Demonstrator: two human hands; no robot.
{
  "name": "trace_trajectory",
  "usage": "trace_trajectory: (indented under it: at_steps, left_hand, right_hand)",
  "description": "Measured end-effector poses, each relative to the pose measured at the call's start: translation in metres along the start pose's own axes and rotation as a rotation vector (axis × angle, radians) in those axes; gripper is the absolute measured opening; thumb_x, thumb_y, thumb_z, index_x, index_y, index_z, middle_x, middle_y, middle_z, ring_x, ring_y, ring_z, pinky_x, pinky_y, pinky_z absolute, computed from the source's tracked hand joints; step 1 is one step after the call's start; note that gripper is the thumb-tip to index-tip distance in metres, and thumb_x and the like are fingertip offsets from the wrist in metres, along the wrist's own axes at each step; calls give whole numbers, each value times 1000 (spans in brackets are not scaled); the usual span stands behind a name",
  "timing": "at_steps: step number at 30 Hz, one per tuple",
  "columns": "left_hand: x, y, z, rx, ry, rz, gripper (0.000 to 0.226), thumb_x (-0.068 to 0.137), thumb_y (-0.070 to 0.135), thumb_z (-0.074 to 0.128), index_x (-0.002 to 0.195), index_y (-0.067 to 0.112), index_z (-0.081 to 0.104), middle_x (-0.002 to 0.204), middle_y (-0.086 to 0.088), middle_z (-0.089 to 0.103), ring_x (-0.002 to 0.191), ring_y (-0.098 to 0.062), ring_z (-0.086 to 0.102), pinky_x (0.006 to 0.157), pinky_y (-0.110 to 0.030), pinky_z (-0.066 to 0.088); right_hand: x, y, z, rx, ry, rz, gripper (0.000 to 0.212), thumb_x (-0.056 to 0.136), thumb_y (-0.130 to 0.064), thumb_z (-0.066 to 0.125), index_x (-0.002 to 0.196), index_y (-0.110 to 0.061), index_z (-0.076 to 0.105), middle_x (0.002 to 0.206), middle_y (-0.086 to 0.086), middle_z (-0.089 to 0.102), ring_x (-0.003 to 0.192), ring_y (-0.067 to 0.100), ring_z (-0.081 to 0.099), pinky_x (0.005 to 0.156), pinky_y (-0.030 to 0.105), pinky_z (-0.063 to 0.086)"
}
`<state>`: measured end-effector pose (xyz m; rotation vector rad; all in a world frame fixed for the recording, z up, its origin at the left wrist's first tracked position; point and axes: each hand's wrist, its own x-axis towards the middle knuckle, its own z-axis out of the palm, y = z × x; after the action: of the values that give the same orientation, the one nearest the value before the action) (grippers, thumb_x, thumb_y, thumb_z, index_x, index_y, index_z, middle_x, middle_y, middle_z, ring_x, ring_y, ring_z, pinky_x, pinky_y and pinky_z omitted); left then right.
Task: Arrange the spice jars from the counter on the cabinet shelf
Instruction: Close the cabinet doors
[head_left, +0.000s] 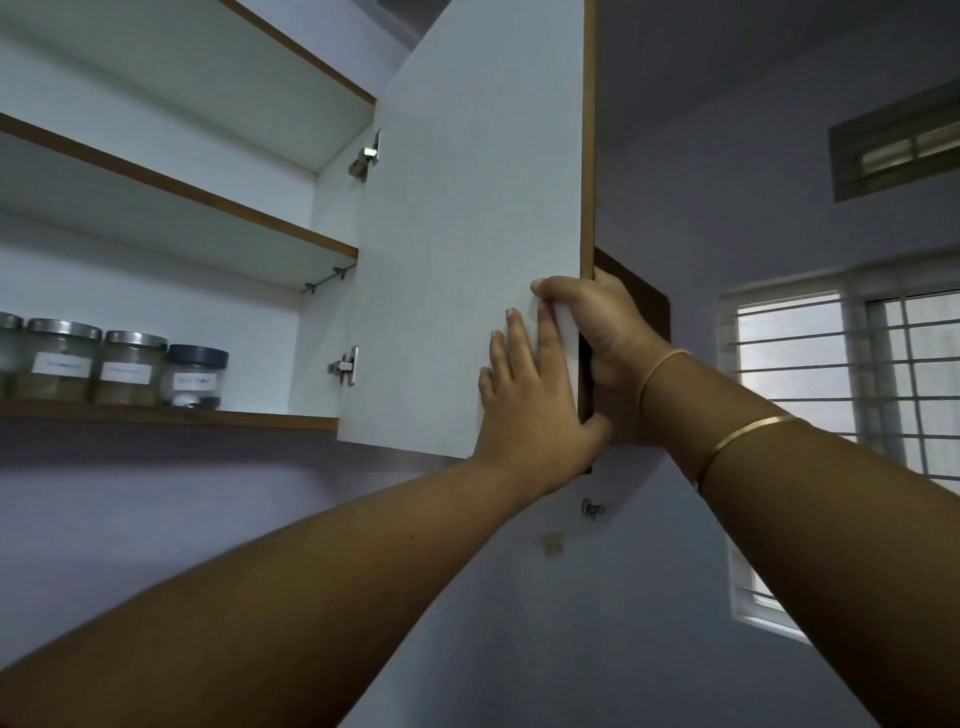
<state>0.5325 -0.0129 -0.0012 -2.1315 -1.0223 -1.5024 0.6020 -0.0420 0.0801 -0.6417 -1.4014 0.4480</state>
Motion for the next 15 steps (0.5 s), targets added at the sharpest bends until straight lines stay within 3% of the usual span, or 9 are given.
trace_trajectory:
  at_steps: [2,6,11,15]
  left_hand:
    - [-3,-4,-9,-18,-8,9,101,82,48,57,148,20,-13,157,-10,-14,145,-35,-7,115,-49,9]
    - [-10,-16,-32,-66,-35,28,101,82,43,58,147,20,-16,157,-8,-16,145,-32,-10,115,-47,7]
    - [-23,-39,-72,-157,-70,70,100,83,39,55,146,20,-20,157,-5,-17,145,-26,-13,115,-44,4]
    - [-34,-63,-113,-243,-100,101,99,83,40,55,148,19,-15,159,-5,-8,146,-20,-7,119,-47,11]
  right_hand:
    - [-5,-5,7,3,-18,-5,26,89,-10,59,114,-14,57,106,1,66,97,17,63,78,26,52]
    - [-19,-18,30,-15,-17,-29,23,89,-8,59,111,-15,56,100,-1,64,90,13,61,65,19,49]
    - [-35,-35,73,-36,25,-15,23,89,-5,57,110,-12,57,101,4,62,91,18,61,72,24,51]
    - [-45,-48,114,-78,48,-17,18,89,-4,54,102,-15,54,87,1,57,72,11,57,46,13,47]
